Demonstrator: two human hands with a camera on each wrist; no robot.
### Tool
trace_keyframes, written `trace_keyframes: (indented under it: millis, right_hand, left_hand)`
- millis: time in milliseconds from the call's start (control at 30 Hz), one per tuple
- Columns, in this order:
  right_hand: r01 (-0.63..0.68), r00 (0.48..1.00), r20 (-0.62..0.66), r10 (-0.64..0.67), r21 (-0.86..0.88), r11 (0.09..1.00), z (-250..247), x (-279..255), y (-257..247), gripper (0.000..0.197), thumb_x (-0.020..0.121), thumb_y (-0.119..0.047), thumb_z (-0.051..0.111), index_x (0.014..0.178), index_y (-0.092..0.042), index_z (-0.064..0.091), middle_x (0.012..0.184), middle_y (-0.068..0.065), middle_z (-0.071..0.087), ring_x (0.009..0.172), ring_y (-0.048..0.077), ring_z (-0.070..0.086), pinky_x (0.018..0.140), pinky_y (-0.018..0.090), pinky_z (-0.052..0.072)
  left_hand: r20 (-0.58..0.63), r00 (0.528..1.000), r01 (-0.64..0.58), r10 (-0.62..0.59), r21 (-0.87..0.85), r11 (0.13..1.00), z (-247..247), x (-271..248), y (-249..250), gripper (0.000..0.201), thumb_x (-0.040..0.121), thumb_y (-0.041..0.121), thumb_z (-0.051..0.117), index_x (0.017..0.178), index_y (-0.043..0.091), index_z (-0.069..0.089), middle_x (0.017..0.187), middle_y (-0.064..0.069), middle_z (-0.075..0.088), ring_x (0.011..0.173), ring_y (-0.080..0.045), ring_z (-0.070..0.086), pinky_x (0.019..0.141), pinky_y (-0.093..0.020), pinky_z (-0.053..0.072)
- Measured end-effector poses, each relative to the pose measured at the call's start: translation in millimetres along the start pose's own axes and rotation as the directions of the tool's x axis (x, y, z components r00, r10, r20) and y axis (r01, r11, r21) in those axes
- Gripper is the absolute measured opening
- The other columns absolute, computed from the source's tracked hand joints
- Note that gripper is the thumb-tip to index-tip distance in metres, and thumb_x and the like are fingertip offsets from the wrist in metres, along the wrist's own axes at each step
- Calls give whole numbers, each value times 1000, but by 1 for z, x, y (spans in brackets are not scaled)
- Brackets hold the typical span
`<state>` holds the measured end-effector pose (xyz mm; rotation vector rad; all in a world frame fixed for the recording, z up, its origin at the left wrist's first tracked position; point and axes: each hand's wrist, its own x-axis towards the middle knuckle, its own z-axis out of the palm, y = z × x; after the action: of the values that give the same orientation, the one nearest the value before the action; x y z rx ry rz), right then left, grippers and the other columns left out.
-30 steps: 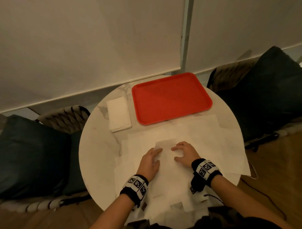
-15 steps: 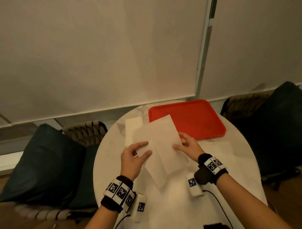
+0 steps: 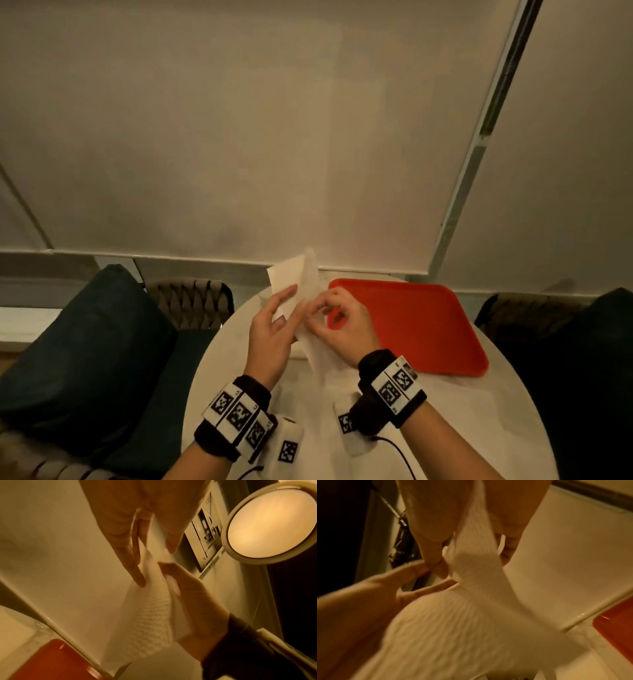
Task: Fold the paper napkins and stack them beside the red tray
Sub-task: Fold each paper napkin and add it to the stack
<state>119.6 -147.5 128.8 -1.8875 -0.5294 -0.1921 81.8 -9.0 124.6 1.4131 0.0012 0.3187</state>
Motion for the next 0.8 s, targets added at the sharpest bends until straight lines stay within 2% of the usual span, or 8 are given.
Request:
trace_keyframes:
  millis: [133, 300, 400, 500, 567, 700, 767, 800]
  right_hand:
    - [-29, 980, 200, 24, 23, 999, 9, 3, -1, 22, 70, -41, 78, 90, -43, 70, 113, -16, 56, 105, 2, 54, 81, 20, 43]
    - [-157, 987, 8, 158, 150, 976, 7, 14, 21, 28, 74, -49, 66, 89, -25, 67, 113, -12, 57, 101, 0, 55, 82, 23, 42]
    - [-248, 968, 47, 245, 274, 929, 9, 23, 34, 15, 90, -28, 60, 101, -19, 63, 108, -3, 63, 95, 9, 60, 77, 24, 48]
    - [-302, 953, 123, 277, 328, 895, 14, 28, 36, 21, 91, -3, 60, 110, -8, 66, 105, -4, 70, 87, 7, 66, 74, 28, 55]
    - [-345, 938, 147, 313, 328, 879, 20, 33, 40, 27, 86, 2, 63, 111, -9, 68, 99, 1, 73, 83, 13, 68, 77, 36, 58]
    - [-434, 901, 164, 403, 305, 847, 36, 43, 66, 37, 80, 3, 70, 110, -18, 71, 93, 35, 65, 77, 40, 67, 78, 51, 55]
    - [-487, 873, 190, 450, 272, 830, 44, 48, 80, 43, 78, 2, 73, 112, -22, 69, 79, 20, 67, 65, 24, 65, 66, 40, 57]
    - [-517, 855, 204, 476, 266, 814, 49, 50, 86, 45, 78, 1, 73, 115, -24, 67, 87, 11, 69, 68, 18, 66, 65, 36, 57]
  left_hand:
    - [-83, 997, -8, 7, -16, 1000, -7, 10, -1, 40, 88, 3, 65, 119, 27, 56, 112, 0, 68, 96, -16, 70, 81, -32, 58]
    - [-107, 991, 69, -75, -57, 996, -31, 23, -11, 73, 87, -15, 50, 133, 40, 35, 121, -1, 62, 100, -20, 67, 77, -35, 59]
    - [-71, 992, 98, -105, -91, 991, -41, 28, -16, 86, 85, -18, 47, 138, 47, 27, 113, -3, 65, 90, -15, 70, 66, -30, 59]
    - [-44, 989, 139, -144, -104, 985, -49, 38, -23, 95, 83, -21, 46, 136, 55, 27, 112, -4, 66, 87, -18, 71, 72, -48, 60]
    - [-14, 986, 166, -168, -84, 983, -54, 46, -29, 89, 83, -20, 47, 132, 53, 35, 114, -3, 64, 88, -20, 70, 76, -53, 57]
    - [34, 974, 223, -222, -32, 974, -65, 61, -51, 45, 89, -3, 57, 118, 30, 58, 116, 0, 59, 101, -20, 63, 77, -45, 59]
    - [35, 948, 316, -315, -13, 949, -72, 68, -73, 30, 87, 6, 66, 112, 23, 64, 116, 0, 59, 110, -21, 59, 77, -41, 60]
    - [31, 931, 364, -364, 14, 931, -76, 71, -84, 28, 85, 9, 70, 109, 23, 66, 117, 1, 59, 113, -21, 57, 78, -41, 60]
